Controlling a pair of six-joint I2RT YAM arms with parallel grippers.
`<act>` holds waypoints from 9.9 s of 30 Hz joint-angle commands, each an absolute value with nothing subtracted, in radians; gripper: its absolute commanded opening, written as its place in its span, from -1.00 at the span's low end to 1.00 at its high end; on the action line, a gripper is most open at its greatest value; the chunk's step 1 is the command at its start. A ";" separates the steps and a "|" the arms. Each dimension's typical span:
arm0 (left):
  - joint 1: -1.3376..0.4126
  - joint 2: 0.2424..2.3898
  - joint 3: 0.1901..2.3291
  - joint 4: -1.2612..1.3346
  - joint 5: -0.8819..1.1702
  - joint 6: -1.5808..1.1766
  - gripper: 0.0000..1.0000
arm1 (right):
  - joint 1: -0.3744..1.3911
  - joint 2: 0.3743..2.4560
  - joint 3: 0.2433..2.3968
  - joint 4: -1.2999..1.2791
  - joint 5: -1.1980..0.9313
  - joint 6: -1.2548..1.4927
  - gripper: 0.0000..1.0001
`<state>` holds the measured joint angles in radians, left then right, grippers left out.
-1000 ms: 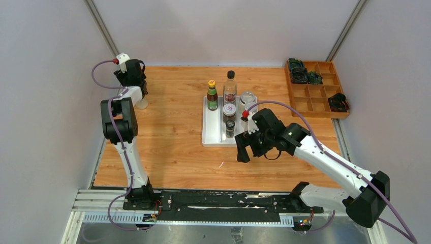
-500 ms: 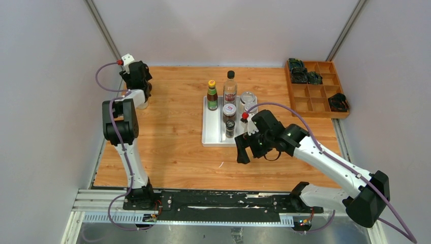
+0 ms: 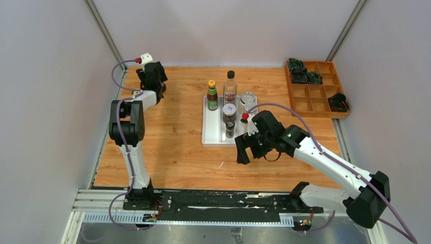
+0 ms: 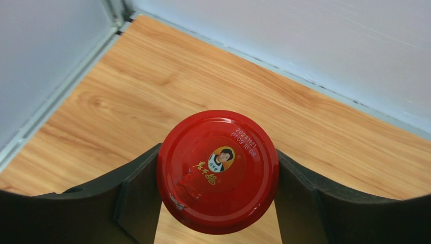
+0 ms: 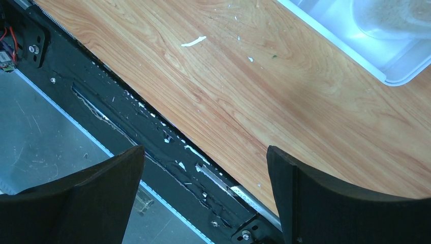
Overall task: Organize the condiment bottles
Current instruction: Pick up the bottle from the corner of the board, then place the bottle in the storage box, then pick up the bottle from the center of the board, then place the bottle in the storage box.
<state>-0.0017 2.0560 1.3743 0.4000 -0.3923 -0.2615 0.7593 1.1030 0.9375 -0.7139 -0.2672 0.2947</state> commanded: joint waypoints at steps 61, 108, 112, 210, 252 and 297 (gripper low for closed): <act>-0.691 1.661 1.144 0.284 -0.385 -0.158 0.07 | 0.774 0.605 0.958 -0.960 -0.177 0.361 0.92; -0.719 1.494 0.989 -0.006 -0.442 -0.356 1.00 | 0.773 0.632 0.918 -0.906 -0.211 0.370 0.92; -0.738 1.437 1.043 -0.106 -0.463 -0.362 1.00 | 0.774 0.630 0.913 -0.901 -0.217 0.372 0.92; 0.063 1.971 1.342 0.092 -0.730 -0.387 0.31 | 0.774 0.764 0.793 -0.736 -0.296 0.357 0.92; -0.411 1.563 1.063 -0.094 -0.633 -0.368 -0.10 | 0.775 0.641 0.887 -0.843 -0.265 0.370 0.92; -0.936 1.357 0.939 0.023 -0.514 -0.202 -0.12 | 0.557 0.787 1.178 -0.916 0.015 0.239 1.00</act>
